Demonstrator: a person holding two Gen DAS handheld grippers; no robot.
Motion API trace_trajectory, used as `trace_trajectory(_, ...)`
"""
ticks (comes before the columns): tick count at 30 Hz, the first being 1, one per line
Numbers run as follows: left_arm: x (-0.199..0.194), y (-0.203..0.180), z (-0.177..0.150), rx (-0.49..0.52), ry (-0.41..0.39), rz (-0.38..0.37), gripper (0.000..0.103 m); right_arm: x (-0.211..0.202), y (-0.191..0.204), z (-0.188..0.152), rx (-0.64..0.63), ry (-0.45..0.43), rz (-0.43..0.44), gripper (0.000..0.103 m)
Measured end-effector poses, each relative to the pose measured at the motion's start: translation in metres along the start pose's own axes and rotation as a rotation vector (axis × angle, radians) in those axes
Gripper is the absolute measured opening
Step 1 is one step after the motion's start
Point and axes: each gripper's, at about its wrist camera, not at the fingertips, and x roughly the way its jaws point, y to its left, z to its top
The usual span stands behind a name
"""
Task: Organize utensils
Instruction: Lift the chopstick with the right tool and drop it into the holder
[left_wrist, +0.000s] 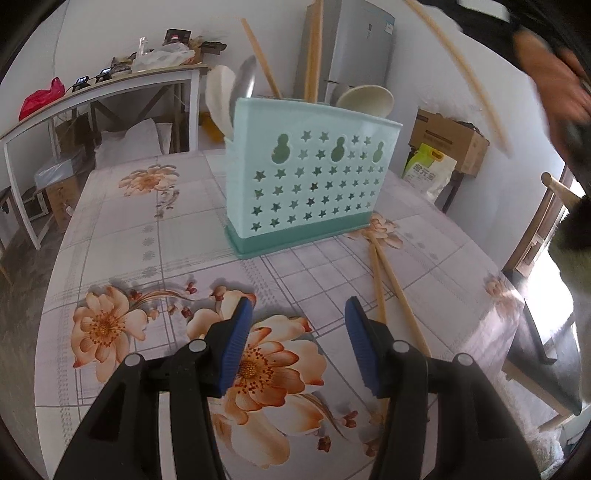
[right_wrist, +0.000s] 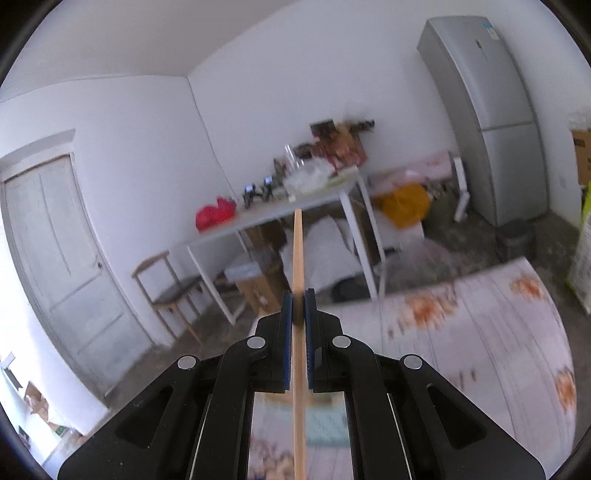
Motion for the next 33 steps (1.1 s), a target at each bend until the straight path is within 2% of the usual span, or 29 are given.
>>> trace_trajectory(7,0.001,0.010,-0.002,-0.043,0.014,-0.003,0.051,0.054,0.002,0.023,-0.062,-0.064,-0.019,0.005)
trace_trajectory(15,0.005,0.014,0.000,-0.062,0.015,-0.011,0.051,0.076,-0.002,0.017,-0.122,-0.103,-0.060,0.005)
trace_trajectory(23,0.010,0.017,0.003,-0.071,0.015,0.000,0.051,0.077,-0.009,-0.010,-0.225,-0.068,-0.104,0.005)
trace_trajectory(28,0.012,0.015,0.004,-0.067,0.022,0.002,0.051,0.059,-0.016,-0.031,-0.260,-0.006,-0.073,0.005)
trace_trajectory(30,0.013,0.013,0.005,-0.061,0.022,0.003,0.051,0.048,-0.020,-0.041,-0.266,0.038,-0.074,0.010)
trace_trajectory(32,0.013,0.010,0.006,-0.054,0.020,0.002,0.051,0.027,-0.025,-0.050,-0.254,0.062,-0.101,0.040)
trace_trajectory(33,0.013,0.009,0.006,-0.052,0.020,0.002,0.051,0.017,-0.028,-0.052,-0.235,0.060,-0.105,0.046)
